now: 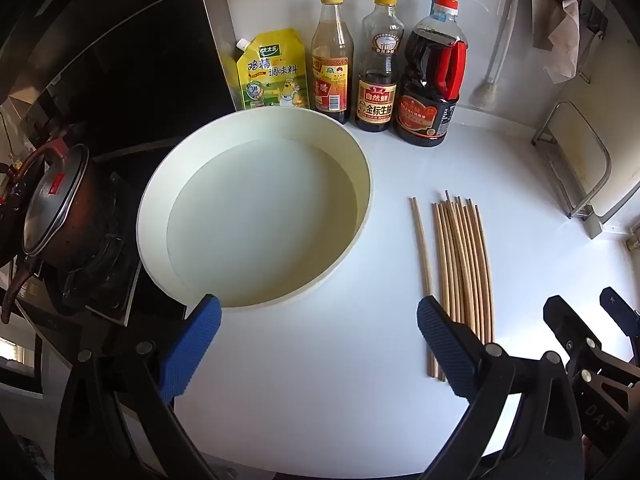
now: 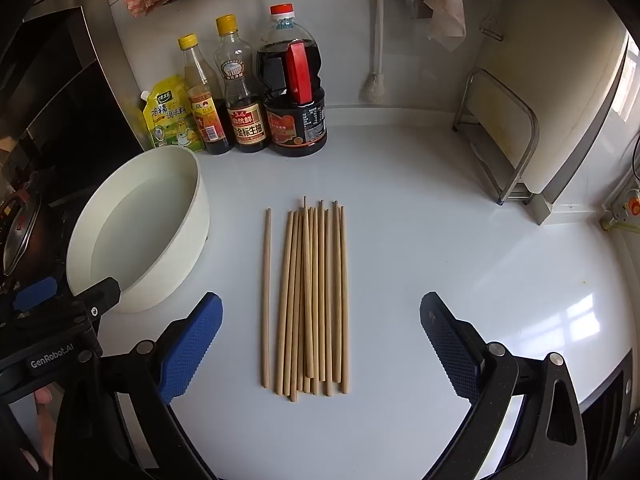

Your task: Organize utensils

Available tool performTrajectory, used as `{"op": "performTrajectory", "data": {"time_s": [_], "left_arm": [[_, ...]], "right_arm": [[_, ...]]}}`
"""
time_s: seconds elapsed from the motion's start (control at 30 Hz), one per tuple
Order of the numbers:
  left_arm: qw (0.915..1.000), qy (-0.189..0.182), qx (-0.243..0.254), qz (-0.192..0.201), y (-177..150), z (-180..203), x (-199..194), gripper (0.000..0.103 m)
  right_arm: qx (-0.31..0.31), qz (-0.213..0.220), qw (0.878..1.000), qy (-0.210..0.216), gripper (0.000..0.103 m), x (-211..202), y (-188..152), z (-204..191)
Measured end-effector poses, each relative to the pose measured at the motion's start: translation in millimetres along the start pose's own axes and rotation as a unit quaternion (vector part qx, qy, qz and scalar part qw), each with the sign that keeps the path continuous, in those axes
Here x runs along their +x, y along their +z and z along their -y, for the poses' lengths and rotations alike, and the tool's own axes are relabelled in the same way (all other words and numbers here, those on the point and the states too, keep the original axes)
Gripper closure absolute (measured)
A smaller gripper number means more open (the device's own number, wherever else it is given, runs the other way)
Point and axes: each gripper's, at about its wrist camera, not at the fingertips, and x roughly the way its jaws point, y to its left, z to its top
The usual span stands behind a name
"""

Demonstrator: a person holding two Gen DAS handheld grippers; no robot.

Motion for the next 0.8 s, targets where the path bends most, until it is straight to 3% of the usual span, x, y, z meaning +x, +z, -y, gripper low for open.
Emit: {"op": "performTrajectory", "data": {"time_s": [0.8], "left_arm": [[1.0000,0.003,0.002,0.003,3.0,-2.8,1.1,0.006]], "right_arm": [[0.000,0.003,1.000,0.000,0.008,-1.2,-0.2,-0.9]]}}
